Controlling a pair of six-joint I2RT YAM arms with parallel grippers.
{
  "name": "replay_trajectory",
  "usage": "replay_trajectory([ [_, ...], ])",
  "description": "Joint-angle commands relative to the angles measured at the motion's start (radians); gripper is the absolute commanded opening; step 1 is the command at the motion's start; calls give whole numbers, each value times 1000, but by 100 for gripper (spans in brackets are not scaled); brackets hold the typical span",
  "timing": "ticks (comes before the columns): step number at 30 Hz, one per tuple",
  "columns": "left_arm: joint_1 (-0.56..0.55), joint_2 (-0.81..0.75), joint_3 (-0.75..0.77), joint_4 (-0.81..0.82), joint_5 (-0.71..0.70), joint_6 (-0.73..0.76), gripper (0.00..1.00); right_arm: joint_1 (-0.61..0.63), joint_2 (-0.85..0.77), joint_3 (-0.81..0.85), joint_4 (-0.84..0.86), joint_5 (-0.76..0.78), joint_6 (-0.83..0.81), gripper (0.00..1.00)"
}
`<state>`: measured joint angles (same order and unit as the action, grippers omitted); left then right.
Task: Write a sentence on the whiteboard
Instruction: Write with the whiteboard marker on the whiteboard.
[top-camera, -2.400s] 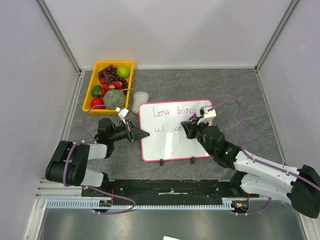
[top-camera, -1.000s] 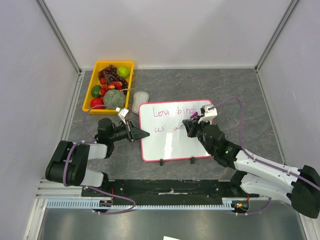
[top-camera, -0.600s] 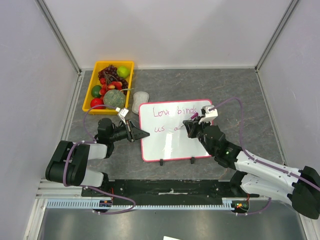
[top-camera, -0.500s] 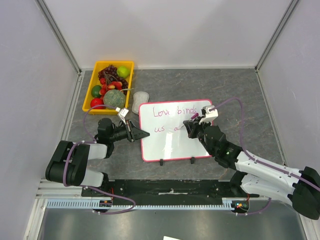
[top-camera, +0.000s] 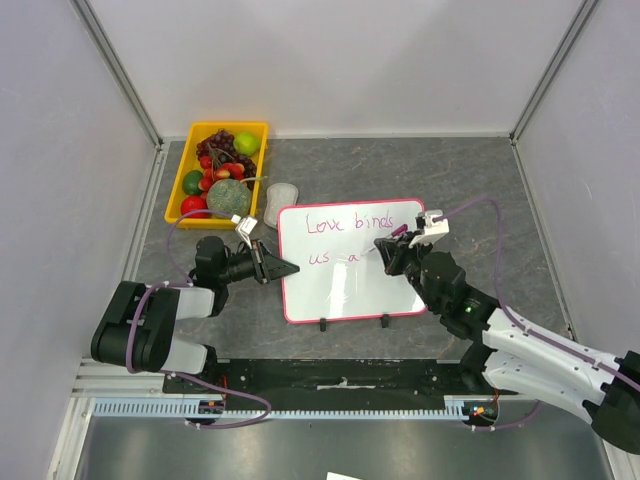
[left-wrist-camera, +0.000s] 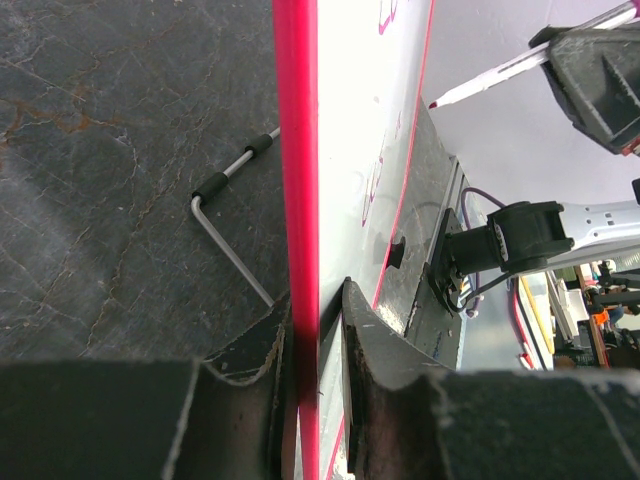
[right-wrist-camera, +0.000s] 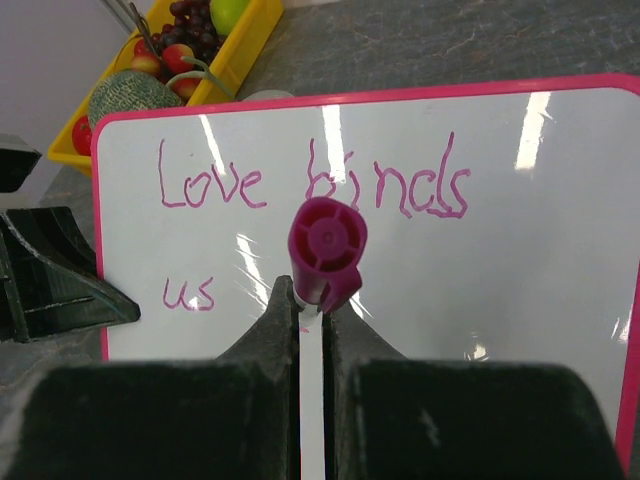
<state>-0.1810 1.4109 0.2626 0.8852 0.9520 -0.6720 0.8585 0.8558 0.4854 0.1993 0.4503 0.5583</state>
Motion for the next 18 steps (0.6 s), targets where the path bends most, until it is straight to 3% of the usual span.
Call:
replay_trajectory([
  [1, -2, -7, -3, 4, -32, 58, 2, -27, -23, 61, 3, -12, 3, 0],
  [18, -2, -7, -2, 3, -32, 57, 2, -90, 106, 117, 68, -61, -8, 0],
])
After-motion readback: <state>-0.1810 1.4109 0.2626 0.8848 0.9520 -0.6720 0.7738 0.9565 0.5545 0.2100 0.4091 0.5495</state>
